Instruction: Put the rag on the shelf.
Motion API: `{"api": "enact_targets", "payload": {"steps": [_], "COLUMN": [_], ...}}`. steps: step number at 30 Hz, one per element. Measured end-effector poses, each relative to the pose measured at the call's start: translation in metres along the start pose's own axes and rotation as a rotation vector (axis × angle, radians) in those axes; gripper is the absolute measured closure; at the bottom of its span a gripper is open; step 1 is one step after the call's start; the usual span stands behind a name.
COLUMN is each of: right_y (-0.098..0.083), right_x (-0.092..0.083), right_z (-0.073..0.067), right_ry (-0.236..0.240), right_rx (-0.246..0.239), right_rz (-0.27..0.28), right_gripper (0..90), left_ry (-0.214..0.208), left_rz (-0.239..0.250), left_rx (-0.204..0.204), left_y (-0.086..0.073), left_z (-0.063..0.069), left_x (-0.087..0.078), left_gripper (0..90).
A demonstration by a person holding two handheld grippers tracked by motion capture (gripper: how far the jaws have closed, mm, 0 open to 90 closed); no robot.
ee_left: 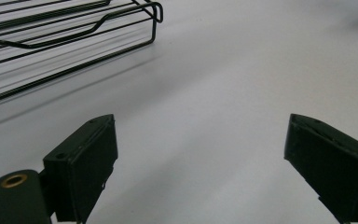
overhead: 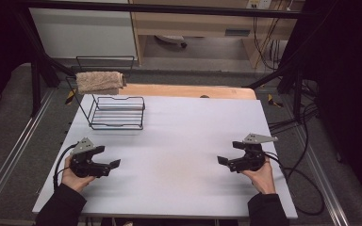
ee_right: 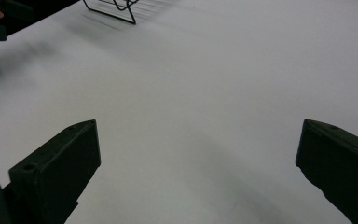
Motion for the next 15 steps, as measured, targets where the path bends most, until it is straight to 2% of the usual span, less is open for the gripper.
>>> {"api": "enact_targets", "payload": {"steps": [6,9,15], "right_y": [-0.017,-0.026,-0.042], "right_x": [-0.012,-0.015,-0.019], "right_z": [0.008,0.010,0.009], "right_ry": [-0.006,-0.012,-0.016], "right_rx": [0.026,0.034,0.065], "right_rz": [0.023,0.004,0.005], "right_gripper": [0.4,0.4,0.4], "left_ry": [-0.004,-0.002,-0.003], "left_rz": [-0.003,-0.002,-0.002], "left_rx": [0.011,0.022,0.026], "left_y": [-0.004,-0.005,-0.007], "left_z": [0.001,0.001,0.002], "left_x": [0.001,0.001,0.001], "left_gripper": [9.7,9.7,9.8]}}
Point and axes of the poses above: each handheld gripper's, and its own axes: x roughly forward along the jaws, y roughly out of its top, z roughly to its right, the point moved 7 cm from there along x, roughly forward along the jaws, and after that the axes turned 5 degrees about y, right-handed, at the moved point
